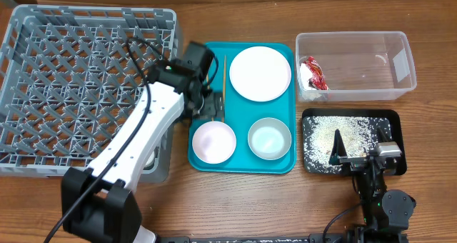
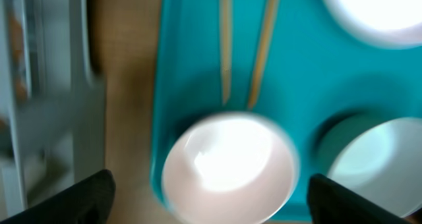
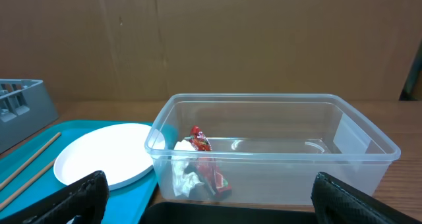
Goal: Sort waste into correct bins and load items into the dishwasher
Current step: 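Grasp one wooden chopstick on the teal tray with the left gripper, then carry the chopstick left and drop it into the dish rack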
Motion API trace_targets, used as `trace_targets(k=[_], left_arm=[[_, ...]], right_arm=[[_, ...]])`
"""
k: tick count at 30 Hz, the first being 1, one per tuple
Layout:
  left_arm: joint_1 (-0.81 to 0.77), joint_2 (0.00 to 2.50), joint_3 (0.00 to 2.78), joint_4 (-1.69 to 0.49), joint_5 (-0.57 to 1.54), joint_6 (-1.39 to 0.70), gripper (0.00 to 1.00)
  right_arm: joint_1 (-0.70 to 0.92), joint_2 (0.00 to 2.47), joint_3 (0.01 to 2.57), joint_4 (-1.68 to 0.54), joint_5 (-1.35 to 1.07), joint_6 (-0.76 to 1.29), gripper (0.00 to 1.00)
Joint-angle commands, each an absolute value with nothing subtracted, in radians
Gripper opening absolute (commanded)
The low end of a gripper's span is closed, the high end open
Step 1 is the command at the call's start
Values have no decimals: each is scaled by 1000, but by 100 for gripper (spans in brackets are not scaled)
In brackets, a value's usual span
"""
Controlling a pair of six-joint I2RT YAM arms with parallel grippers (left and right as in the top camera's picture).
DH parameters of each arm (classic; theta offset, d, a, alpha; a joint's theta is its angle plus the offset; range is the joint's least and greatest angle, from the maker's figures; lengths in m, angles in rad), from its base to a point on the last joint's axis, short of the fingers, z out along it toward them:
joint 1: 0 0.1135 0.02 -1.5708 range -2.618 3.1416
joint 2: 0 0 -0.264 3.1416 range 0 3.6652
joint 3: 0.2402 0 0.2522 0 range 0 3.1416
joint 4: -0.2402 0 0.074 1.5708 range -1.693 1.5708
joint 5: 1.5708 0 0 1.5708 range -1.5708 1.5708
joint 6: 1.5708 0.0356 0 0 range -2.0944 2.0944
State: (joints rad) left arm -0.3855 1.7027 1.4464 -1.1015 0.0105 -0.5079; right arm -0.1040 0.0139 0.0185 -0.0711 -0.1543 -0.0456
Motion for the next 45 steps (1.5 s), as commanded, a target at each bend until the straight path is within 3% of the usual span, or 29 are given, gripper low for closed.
trace_targets(k=[1, 9, 19, 26, 29, 45], left_arm=[[-387, 1720, 1453, -1019, -44, -495, 90], [-386, 1928, 1457, -794, -96, -498, 66], [-385, 2112, 1458, -645, -114, -505, 56], [-382, 2131, 1475, -655, -113, -524, 23], [-380, 2131, 1504, -695, -101, -515, 4], [-375, 2130, 2049, -1272, -179, -449, 4]], right_arm=[[-107, 3, 8, -65, -159, -46, 100], [-107, 3, 8, -65, -159, -46, 100], [-107, 3, 8, -65, -159, -46, 100], [-107, 3, 8, -65, -159, -46, 100], [-107, 3, 8, -65, -159, -46, 100], [-107, 3, 8, -65, -159, -46, 100]])
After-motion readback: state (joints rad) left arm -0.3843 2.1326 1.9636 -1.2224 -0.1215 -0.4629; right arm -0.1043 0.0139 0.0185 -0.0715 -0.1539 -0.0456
